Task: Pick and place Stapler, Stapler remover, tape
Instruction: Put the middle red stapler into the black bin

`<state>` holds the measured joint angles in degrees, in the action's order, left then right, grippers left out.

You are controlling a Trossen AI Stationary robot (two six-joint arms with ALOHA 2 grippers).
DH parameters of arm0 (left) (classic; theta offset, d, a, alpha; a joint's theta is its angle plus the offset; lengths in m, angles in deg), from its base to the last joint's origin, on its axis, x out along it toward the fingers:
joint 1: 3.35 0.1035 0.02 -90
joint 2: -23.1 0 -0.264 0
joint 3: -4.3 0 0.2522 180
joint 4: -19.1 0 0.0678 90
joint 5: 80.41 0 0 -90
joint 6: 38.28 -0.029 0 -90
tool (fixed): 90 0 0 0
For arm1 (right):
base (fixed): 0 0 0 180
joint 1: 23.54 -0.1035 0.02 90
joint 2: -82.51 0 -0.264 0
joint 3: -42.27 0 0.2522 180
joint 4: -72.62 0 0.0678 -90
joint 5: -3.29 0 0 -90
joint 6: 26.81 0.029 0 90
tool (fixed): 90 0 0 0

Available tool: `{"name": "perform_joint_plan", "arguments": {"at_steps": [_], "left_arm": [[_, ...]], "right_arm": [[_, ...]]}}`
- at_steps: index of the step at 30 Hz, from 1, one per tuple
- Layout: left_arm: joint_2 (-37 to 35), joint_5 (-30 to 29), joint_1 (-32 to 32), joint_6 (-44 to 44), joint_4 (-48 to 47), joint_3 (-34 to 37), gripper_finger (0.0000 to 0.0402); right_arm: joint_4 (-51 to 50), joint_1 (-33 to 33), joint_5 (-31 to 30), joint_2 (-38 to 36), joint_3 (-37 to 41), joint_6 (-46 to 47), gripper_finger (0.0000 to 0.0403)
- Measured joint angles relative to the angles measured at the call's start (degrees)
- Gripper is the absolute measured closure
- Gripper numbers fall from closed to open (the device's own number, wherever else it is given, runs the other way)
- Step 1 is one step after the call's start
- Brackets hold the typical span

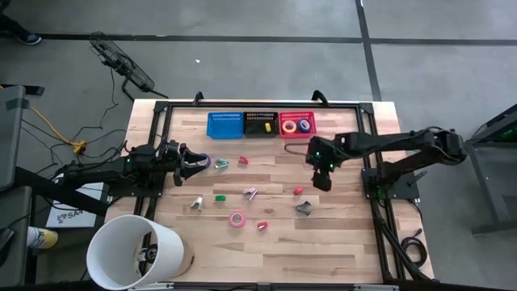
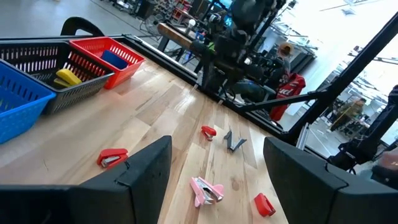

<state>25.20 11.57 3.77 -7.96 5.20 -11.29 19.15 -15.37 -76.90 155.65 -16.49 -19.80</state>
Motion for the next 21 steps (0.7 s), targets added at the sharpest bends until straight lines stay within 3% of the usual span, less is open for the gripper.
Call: {"name": "perform_joint_plan", "arguments": {"at_steps": [11, 21], "left_arm": [[0.0, 0.0, 0.0, 0.0, 0.0, 0.0, 0.0152], [0.0, 0.0, 0.0, 0.0, 0.0, 0.0, 0.0152]], "right_arm": [[19.4, -5.8, -0.2, 0.7, 9.0, -24.3, 0.0192], [28.1, -6.0, 2.4, 8.9, 9.9, -29.4, 0.0192]]}}
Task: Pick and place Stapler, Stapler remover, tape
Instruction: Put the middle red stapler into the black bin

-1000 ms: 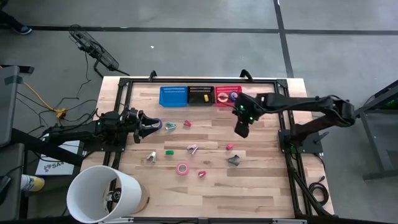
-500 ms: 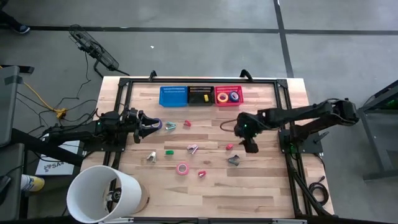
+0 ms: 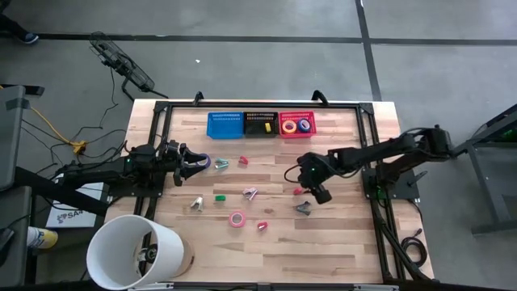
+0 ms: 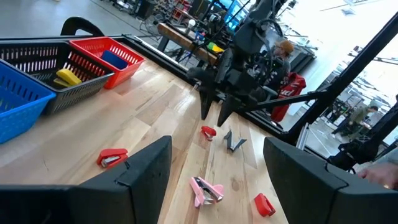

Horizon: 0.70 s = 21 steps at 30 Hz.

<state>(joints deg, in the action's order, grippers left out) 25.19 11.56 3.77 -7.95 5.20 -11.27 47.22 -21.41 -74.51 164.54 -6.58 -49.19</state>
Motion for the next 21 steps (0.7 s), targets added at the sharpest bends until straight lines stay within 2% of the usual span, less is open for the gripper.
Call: {"name": "perform_joint_plan", "arguments": {"at_steps": [11, 21], "left_arm": [[0.0, 0.0, 0.0, 0.0, 0.0, 0.0, 0.0152], [0.0, 0.0, 0.0, 0.0, 0.0, 0.0, 0.0152]], "right_arm": [[3.3, -0.2, 0.4, 4.6, 0.0, -6.4, 0.0194], [4.7, -0.3, 0.5, 6.4, 0.0, -14.0, 0.0242]]}}
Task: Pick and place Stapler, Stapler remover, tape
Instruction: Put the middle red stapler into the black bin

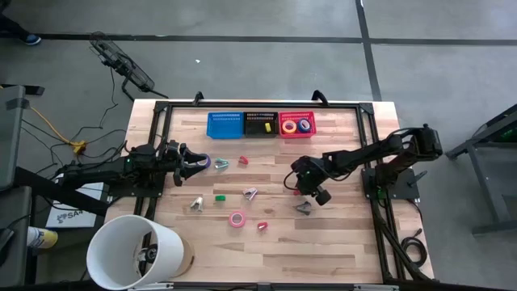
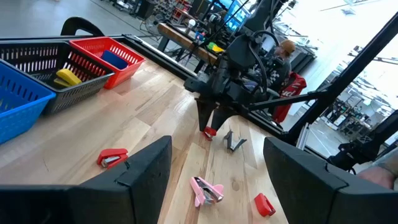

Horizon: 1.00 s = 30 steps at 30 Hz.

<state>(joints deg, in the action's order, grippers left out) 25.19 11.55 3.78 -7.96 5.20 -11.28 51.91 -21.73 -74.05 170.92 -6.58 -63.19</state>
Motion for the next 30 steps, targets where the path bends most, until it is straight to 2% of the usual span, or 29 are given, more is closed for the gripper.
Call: {"name": "perform_joint_plan", "arguments": {"at_steps": [11, 19, 26, 30], "left_arm": [[0.0, 0.0, 0.0, 0.0, 0.0, 0.0, 0.0152], [0.0, 0.0, 0.0, 0.0, 0.0, 0.0, 0.0152], [0.0, 0.0, 0.0, 0.0, 0.0, 0.0, 0.0152], [0.0, 0.0, 0.0, 0.0, 0.0, 0.0, 0.0152]], "right_arm": [[1.7, 0.0, 0.4, 1.2, -0.1, -0.1, 0.0286], [1.8, 0.1, 0.1, 1.2, -0.1, 0.3, 0.0337], [1.2, 0.9, -1.0, -1.0, -0.4, 0.5, 0.0330], [-1.9, 3.2, -0.9, -2.4, -4.3, 0.6, 0.0329]]}}
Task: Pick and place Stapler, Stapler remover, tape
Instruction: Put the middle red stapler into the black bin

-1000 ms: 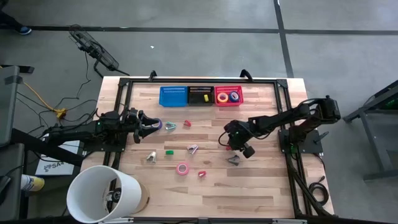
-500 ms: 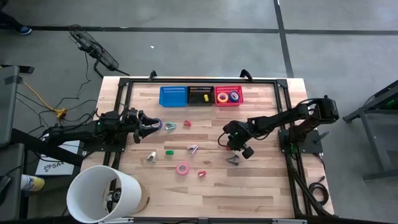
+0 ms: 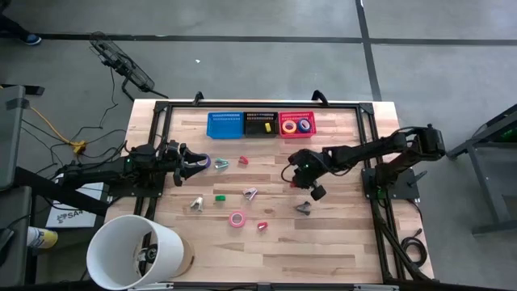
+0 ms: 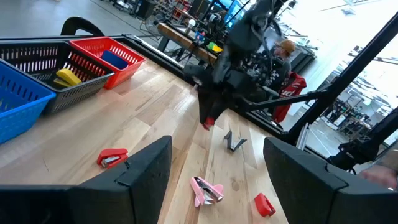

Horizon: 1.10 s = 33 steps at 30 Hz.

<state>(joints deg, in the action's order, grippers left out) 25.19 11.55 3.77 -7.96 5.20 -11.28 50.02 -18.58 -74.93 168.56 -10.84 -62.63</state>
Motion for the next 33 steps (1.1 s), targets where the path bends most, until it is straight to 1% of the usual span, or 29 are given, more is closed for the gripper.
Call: {"name": "perform_joint_plan", "arguments": {"at_steps": [2, 7, 12, 15, 22, 26, 33], "left_arm": [[0.0, 0.0, 0.0, 0.0, 0.0, 0.0, 0.0152], [0.0, 0.0, 0.0, 0.0, 0.0, 0.0, 0.0152], [0.0, 0.0, 0.0, 0.0, 0.0, 0.0, 0.0152], [0.0, 0.0, 0.0, 0.0, 0.0, 0.0, 0.0152], [0.0, 0.0, 0.0, 0.0, 0.0, 0.0, 0.0152], [0.0, 0.0, 0.0, 0.0, 0.0, 0.0, 0.0152], [0.0, 0.0, 0.0, 0.0, 0.0, 0.0, 0.0152]], "right_arm": [[-2.6, 1.4, 0.1, -0.1, -3.2, 0.1, 0.0333], [-7.3, 6.0, 0.2, -0.1, -12.1, 4.3, 0.0333], [-10.7, 10.2, 0.3, 0.5, -18.8, 5.4, 0.0328], [-12.3, 12.5, 0.4, 2.2, -22.3, 8.0, 0.0330], [-12.1, 18.4, 0.7, 9.0, -29.5, 22.8, 0.0330], [-12.2, 21.0, 0.8, 14.4, -33.7, 28.0, 0.0330], [-13.2, 24.8, 1.6, 24.2, -42.2, 39.8, 0.0330]]}}
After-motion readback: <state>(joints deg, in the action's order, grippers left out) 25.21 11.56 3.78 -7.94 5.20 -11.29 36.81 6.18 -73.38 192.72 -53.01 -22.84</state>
